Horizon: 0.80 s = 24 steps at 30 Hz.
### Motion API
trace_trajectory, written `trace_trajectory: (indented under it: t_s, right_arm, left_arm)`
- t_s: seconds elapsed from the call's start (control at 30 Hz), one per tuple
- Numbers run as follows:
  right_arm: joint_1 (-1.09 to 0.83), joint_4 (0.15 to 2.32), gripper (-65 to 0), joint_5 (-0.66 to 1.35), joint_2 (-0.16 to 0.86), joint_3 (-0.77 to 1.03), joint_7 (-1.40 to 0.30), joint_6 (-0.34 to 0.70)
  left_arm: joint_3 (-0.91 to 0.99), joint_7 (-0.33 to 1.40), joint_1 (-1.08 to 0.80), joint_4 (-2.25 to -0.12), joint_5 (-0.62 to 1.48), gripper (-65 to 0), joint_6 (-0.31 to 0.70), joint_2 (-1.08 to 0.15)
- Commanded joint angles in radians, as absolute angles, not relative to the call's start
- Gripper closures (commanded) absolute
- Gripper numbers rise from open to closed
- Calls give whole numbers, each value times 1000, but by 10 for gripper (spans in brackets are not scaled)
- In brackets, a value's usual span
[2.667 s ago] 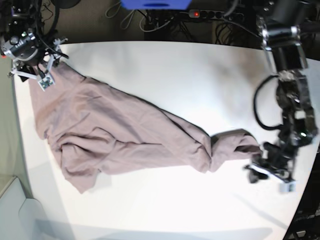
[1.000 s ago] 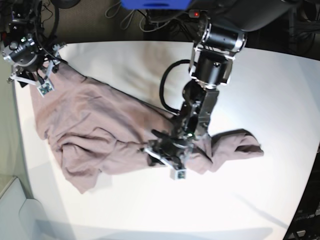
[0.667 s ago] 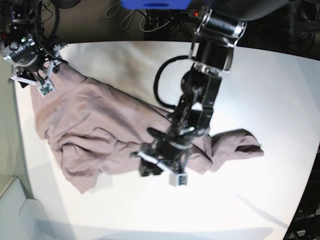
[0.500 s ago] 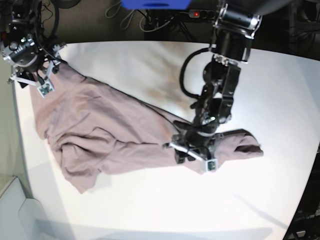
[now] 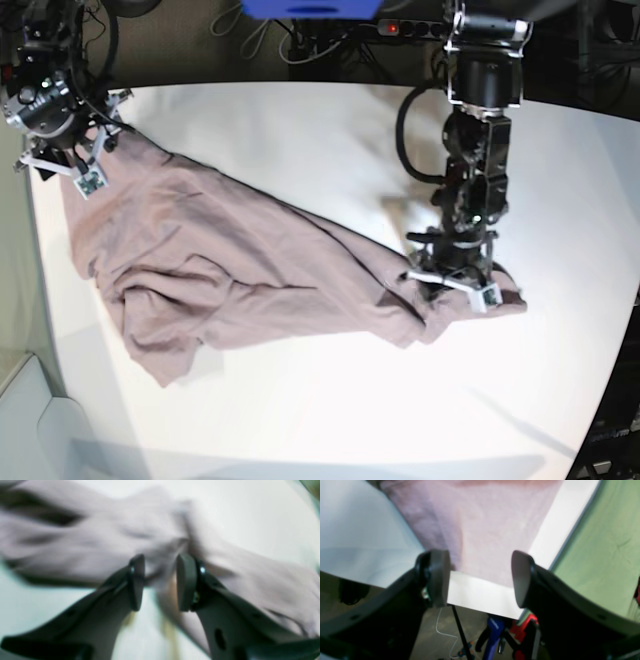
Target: Layout the t-shirt on the table in an organized manner, then fold the t-shirt properly
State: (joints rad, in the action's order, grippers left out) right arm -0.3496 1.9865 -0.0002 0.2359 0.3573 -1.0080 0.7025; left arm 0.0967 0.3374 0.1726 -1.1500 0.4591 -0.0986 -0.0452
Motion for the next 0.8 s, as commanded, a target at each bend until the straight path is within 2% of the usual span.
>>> trace_trajectory:
  t_s: [0.0, 0.2, 0.37, 0.77]
  right_arm:
    - [-349, 2002, -392, 1, 248, 363, -997, 698]
    - [-351, 2002, -392, 1, 248, 363, -997, 698]
    - [-351, 2002, -392, 1, 248, 364, -997, 698]
    - [-352, 2002, -392, 1, 248, 364, -997, 698]
  left_arm:
    - [102, 323, 197, -1147, 463, -218, -88, -51]
    - [111, 321, 228, -1067, 469, -218, -88, -119]
    - [113, 321, 193, -1086, 470, -218, -88, -173]
    - [105, 338, 74, -1503, 472, -218, -96, -255]
